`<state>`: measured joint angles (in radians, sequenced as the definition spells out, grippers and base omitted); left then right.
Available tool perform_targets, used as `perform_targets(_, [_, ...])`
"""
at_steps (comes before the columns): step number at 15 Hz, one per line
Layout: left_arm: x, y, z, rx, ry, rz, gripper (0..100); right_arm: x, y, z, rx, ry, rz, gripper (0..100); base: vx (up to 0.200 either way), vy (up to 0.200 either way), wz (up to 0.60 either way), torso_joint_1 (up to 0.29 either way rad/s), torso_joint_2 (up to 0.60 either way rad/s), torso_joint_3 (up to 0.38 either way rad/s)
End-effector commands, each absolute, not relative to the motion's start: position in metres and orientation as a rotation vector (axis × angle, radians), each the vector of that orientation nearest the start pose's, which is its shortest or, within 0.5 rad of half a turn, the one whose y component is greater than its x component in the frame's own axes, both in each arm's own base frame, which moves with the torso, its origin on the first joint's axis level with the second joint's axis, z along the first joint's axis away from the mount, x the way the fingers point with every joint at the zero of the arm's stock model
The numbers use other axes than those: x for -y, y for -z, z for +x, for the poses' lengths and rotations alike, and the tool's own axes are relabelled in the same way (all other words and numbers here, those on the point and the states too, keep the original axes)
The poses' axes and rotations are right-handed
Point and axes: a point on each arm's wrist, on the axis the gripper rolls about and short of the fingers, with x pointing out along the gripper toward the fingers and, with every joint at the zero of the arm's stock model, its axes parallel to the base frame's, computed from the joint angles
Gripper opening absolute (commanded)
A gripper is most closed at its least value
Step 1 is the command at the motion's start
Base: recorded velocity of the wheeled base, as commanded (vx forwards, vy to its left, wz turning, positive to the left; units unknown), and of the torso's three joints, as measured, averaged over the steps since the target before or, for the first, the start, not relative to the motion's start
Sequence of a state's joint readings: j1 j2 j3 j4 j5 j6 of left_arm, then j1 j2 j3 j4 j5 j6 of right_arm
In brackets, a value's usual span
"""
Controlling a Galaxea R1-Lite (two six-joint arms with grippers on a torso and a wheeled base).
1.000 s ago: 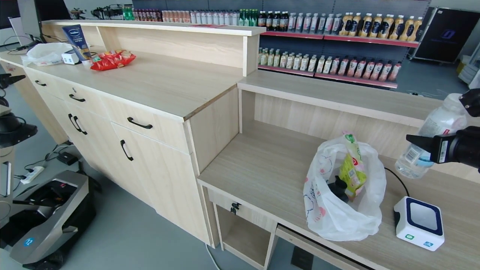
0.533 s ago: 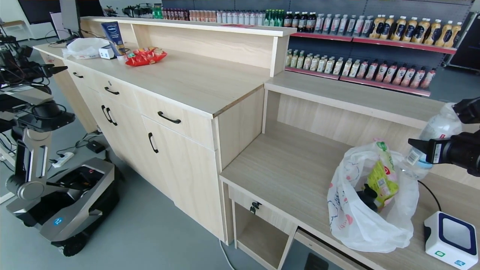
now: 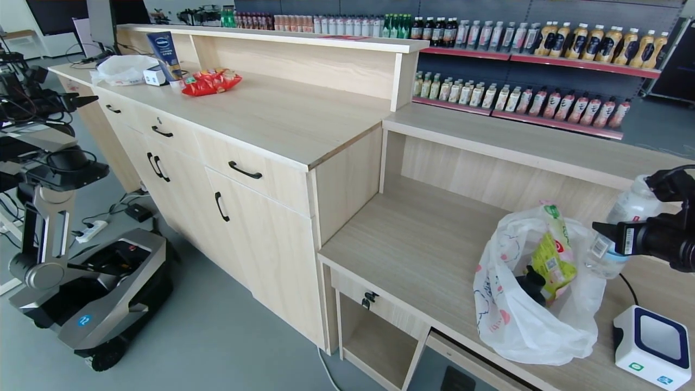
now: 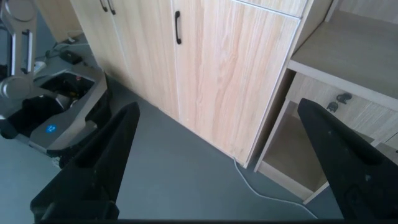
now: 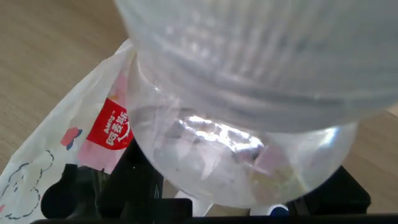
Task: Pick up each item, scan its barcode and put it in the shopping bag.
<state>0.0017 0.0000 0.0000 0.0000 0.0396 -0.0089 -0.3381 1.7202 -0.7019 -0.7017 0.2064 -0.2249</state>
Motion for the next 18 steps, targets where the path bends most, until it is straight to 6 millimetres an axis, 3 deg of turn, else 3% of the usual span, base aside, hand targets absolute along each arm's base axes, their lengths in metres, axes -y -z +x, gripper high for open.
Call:
perform_targets(1, [-0.001,-0.075,-0.023,0.0,-0.041,-0.009,100,0.109,-0.143,0.288,-0.343,0.13,-0.123,0,0.0,0.0,0.0,0.0,0.0,0.0])
perform_targets(7, [-0.001,-0.075,-0.023,0.0,-0.041,-0.009,100,0.128,-0.125,0.294,-0.347,0.119,-0.087,0,0.0,0.0,0.0,0.0,0.0,0.0])
perform_targets(18, [-0.001,-0.075,-0.023,0.0,-0.041,-0.009,100,0.141,-0.122,0.308,-0.225,-0.031,-0.041,0,0.0,0.0,0.0,0.0,0.0,0.0])
